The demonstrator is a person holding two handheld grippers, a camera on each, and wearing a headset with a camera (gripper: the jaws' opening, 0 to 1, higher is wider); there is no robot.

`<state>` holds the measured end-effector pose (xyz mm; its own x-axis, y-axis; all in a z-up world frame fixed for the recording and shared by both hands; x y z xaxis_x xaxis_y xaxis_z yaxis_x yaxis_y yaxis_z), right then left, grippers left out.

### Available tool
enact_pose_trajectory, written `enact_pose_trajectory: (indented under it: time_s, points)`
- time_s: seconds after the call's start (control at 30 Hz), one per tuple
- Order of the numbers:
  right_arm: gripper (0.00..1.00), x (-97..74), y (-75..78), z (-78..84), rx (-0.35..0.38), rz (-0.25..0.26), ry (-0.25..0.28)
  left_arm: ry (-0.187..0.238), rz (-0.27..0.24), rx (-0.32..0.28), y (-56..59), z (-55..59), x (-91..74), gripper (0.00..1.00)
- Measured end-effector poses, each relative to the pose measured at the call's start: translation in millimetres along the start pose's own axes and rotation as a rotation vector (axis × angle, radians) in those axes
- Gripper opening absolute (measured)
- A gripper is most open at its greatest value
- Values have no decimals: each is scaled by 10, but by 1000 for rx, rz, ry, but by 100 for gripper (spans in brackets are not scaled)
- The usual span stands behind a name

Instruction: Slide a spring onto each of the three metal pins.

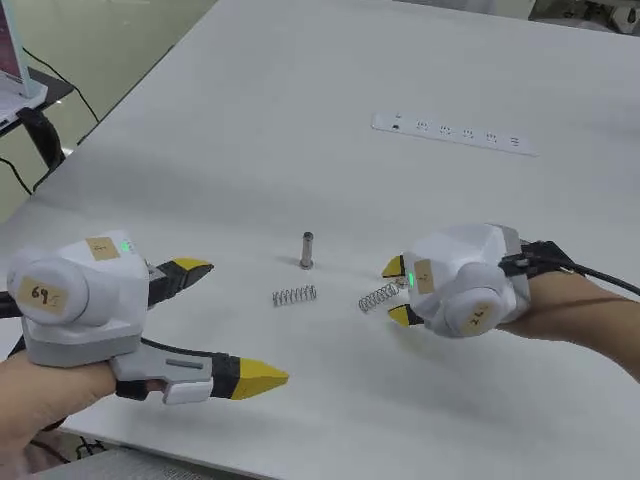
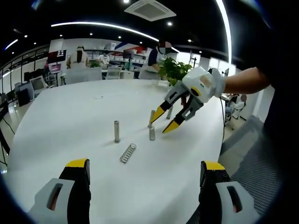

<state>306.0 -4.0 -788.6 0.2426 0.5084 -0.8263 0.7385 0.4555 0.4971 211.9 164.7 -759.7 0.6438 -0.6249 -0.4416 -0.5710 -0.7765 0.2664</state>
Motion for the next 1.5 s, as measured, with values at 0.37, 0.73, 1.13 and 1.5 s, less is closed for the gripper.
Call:
enact_pose_trajectory:
  time_s: [0.37,0.73,1.13,1.5]
  points:
    - [23,158,91,17,119,-172,-1,-3,-2,-9,-34,44,-28,95]
    - [9,248,-49,21,134,-278,-37,1,-2,-11,-35,47,-35,95]
    - [8,-9,-115,-29,207,-228,30,-7,12,4,11,31,7,94]
    - [8,-227,-139,54,294,-214,38,-24,47,43,92,-51,86,93]
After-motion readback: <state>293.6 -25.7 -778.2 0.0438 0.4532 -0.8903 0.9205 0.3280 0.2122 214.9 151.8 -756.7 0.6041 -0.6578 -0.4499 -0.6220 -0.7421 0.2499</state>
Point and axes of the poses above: the centre of the closed fingertips' face, and the gripper's own axes: x roughly forward along the fingers, y roughly to its right, z roughly out of its underside, the point moved 5 cm from there along -x, roughly backward along the fingers, and after that the axes turned 8 degrees about -x, right-handed, at the moved point
